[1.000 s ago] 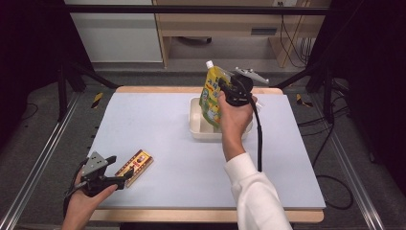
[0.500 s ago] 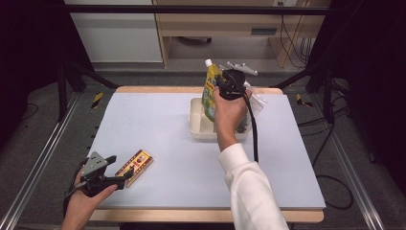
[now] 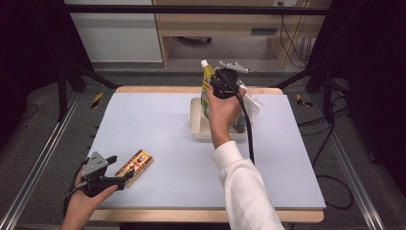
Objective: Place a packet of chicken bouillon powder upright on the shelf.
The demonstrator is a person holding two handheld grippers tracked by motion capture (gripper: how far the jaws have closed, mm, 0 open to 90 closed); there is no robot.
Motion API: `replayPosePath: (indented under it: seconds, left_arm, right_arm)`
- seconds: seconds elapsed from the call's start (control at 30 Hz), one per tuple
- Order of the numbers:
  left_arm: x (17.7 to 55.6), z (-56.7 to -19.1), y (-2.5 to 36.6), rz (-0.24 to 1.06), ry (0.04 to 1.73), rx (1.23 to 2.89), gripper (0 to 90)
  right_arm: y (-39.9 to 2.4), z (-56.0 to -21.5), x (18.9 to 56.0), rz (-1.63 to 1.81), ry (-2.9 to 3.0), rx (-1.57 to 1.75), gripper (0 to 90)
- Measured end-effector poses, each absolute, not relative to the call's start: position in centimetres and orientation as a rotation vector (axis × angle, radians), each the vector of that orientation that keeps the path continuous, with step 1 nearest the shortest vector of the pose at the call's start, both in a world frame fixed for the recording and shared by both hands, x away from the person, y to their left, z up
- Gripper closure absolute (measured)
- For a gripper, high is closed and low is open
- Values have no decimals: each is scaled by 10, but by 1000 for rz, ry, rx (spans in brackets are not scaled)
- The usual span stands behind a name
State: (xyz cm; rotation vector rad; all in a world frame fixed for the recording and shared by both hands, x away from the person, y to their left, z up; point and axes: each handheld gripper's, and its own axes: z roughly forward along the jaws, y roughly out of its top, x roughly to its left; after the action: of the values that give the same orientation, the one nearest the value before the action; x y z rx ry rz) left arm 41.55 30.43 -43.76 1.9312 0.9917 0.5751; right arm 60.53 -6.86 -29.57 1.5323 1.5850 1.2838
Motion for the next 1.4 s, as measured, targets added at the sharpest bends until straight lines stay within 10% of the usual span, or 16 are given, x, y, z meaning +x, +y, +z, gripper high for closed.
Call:
replayPosePath:
  seconds: [1.4]
  left_arm:
    - [416, -439, 301, 582, 972, 1965, 144]
  right_arm:
    - [-65, -328, 600, 1619, 1558, 1593, 900]
